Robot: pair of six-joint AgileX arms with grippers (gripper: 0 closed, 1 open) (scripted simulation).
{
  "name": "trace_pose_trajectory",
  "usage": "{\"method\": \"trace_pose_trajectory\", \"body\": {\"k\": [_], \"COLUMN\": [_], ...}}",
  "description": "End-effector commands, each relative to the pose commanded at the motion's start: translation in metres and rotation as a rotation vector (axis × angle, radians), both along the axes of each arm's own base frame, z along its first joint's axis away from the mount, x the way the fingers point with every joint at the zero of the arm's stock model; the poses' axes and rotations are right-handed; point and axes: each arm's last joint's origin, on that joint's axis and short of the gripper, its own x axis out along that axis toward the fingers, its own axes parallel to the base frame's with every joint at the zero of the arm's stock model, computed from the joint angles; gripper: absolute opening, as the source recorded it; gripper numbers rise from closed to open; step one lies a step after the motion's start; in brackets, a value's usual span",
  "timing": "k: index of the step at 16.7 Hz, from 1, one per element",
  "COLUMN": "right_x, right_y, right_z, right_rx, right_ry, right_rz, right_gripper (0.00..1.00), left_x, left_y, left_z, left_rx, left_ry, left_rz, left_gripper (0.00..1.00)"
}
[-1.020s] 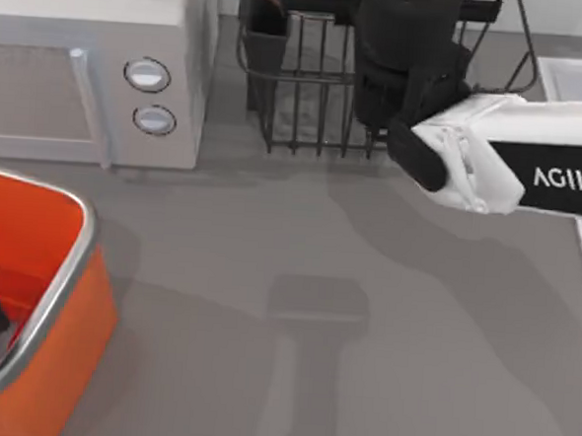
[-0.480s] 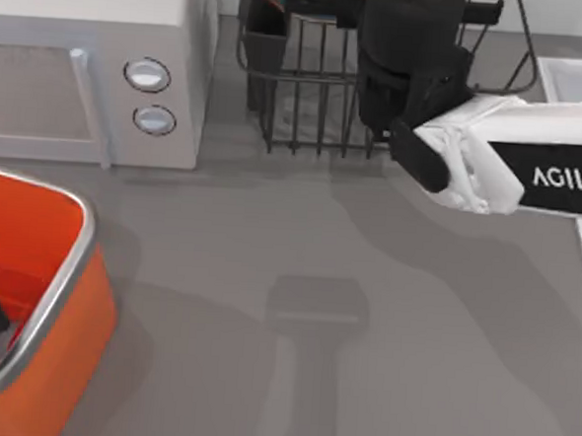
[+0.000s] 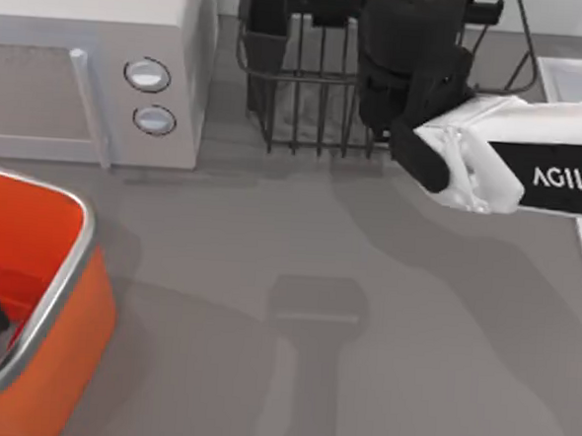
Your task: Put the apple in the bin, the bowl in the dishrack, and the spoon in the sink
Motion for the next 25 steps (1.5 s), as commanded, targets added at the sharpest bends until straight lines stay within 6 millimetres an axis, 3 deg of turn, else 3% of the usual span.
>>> {"method": "trace_pose_trajectory", "body": {"k": [2,11,15,19,25], "right_x": [0.0,-0.001,-0.018,-0.048,-0.12], "right_y": [0.0,0.001,-0.008,-0.063,-0.167], "right_z": [0.0,0.0,0.014,0.044,0.073], "right_rx": [0.0,0.0,-0.009,-0.021,-0.019], "right_ry": [0.0,0.0,0.019,0.041,0.04], "right_rz": [0.0,0.002,0.088,0.119,0.054], "right_gripper": [1.0,1.0,1.0,1.0,1.0], "left_x": [0.0,0.0,0.0,0.0,0.0], "left_y": [0.0,0.0,0.0,0.0,0.0], "left_z": [0.0,0.0,0.0,0.0,0.0], "left_rx": [0.0,0.0,0.0,0.0,0.0], "left_ry": [0.0,0.0,0.0,0.0,0.0], "left_rz": [0.0,0.0,0.0,0.0,0.0], "left_gripper": [1.0,1.0,1.0,1.0,1.0]}}
